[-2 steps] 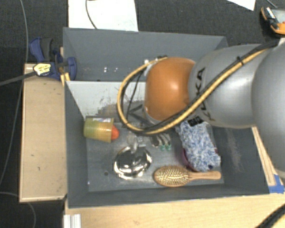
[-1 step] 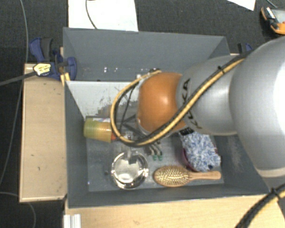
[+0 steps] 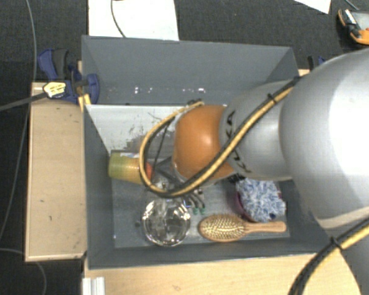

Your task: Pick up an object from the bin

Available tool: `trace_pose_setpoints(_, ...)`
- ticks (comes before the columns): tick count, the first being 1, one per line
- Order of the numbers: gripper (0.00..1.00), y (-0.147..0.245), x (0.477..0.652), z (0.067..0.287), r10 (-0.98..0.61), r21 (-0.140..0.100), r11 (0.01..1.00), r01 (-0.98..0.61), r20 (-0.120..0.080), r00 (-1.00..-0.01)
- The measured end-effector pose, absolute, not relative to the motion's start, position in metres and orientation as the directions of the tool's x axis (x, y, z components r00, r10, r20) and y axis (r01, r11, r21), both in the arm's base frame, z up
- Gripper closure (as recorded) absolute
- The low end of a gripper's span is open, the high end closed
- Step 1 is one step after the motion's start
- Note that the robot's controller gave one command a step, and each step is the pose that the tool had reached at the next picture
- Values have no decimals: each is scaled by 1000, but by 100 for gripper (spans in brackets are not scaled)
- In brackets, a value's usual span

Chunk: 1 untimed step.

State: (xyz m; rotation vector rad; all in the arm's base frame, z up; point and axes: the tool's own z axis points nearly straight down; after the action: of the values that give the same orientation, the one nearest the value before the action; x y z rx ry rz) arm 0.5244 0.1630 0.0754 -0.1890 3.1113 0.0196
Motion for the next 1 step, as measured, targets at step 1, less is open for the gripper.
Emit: trace_pose_setpoints(1, 100, 186, 492, 70, -388, 4, 921, -389, -32, -921)
